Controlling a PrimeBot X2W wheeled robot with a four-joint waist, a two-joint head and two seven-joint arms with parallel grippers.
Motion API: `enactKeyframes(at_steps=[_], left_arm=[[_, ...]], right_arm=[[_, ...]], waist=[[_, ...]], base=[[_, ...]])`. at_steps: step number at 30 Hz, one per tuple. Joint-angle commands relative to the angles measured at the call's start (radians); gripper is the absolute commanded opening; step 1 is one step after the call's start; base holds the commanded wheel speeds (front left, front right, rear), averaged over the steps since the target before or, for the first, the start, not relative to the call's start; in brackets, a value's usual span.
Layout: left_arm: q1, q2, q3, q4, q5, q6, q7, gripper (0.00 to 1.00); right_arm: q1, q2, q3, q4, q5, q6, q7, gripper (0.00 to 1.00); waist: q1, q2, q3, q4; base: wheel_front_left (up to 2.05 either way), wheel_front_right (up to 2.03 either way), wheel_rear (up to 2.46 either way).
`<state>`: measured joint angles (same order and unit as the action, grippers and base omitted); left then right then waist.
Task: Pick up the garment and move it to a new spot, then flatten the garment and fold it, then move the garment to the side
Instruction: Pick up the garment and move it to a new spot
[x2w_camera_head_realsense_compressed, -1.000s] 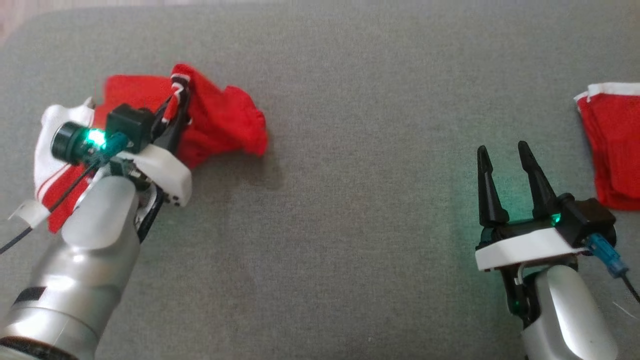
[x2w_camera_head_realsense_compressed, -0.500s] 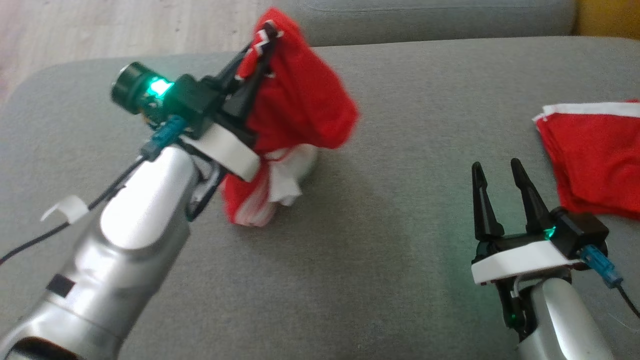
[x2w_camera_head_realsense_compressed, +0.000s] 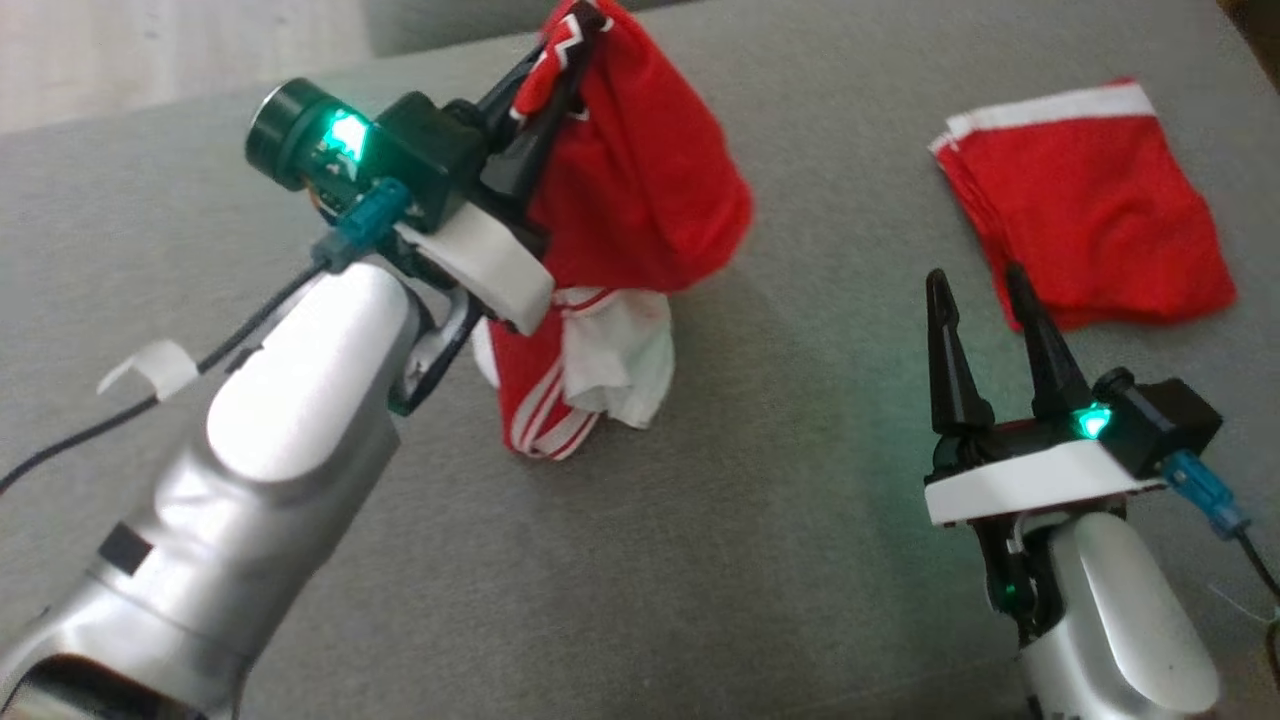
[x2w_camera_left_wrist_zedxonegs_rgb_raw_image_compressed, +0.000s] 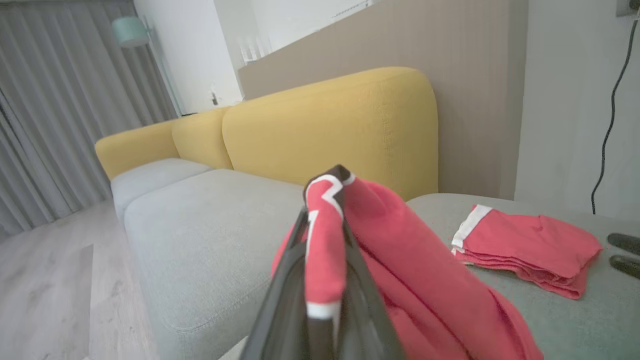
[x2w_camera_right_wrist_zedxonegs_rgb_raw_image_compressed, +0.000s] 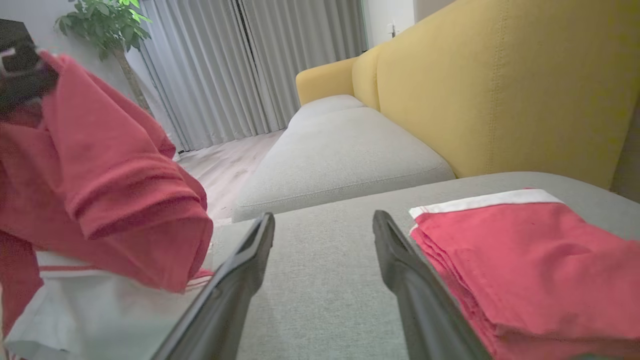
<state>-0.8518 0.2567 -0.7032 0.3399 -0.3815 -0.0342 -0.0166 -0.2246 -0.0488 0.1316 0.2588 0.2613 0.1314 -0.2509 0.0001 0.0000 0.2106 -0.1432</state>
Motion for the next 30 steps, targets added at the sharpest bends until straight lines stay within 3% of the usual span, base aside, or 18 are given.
enactKeyframes(at_steps=[1,2,3,8,15,23,30], left_arm=[[-0.065,0.025,0.043,-0.009,0.0,-0.003,-0.011,0.33],[-0.074,0.021,0.043,0.02,0.002,-0.007,-0.027,0.96],[-0.083,0.015,0.043,0.05,0.002,-0.012,-0.046,1.0],[-0.12,-0.004,0.051,0.189,0.017,-0.001,-0.143,1.0],[-0.09,-0.012,0.071,0.264,0.0,0.002,-0.223,1.0],[0.088,-0.013,0.11,0.207,-0.027,0.031,-0.244,1.0],[0.359,-0.03,0.158,0.077,-0.023,0.083,-0.245,1.0]], right_arm=[[-0.034,-0.001,0.025,-0.035,0.008,-0.001,-0.011,1.0],[-0.037,-0.001,0.027,-0.036,0.011,-0.001,-0.011,1.0],[-0.041,-0.001,0.027,-0.037,0.014,-0.001,-0.011,1.0],[-0.046,-0.001,0.018,-0.04,0.017,-0.001,-0.011,1.0],[-0.029,-0.001,-0.017,-0.028,-0.02,-0.001,-0.011,1.0],[0.014,-0.001,-0.085,-0.024,-0.088,-0.001,-0.011,1.0],[0.069,-0.001,-0.119,-0.023,-0.113,-0.001,-0.011,1.0]], waist=[[-0.0001,0.0,0.042,-0.044],[-0.0001,0.0,0.049,-0.053],[-0.0001,0.0,0.055,-0.058],[-0.0001,0.0,0.066,-0.049],[-0.0001,0.0,0.03,0.046],[-0.0001,0.0,-0.051,0.181],[-0.0001,0.0,-0.121,0.259]], base=[[0.0,0.0,0.0],[0.0,0.0,0.0],[0.0,0.0,0.0],[0.0,0.0,0.0],[0.0,0.0,0.0],[0.0,0.0,0.0],[0.0,0.0,0.0]])
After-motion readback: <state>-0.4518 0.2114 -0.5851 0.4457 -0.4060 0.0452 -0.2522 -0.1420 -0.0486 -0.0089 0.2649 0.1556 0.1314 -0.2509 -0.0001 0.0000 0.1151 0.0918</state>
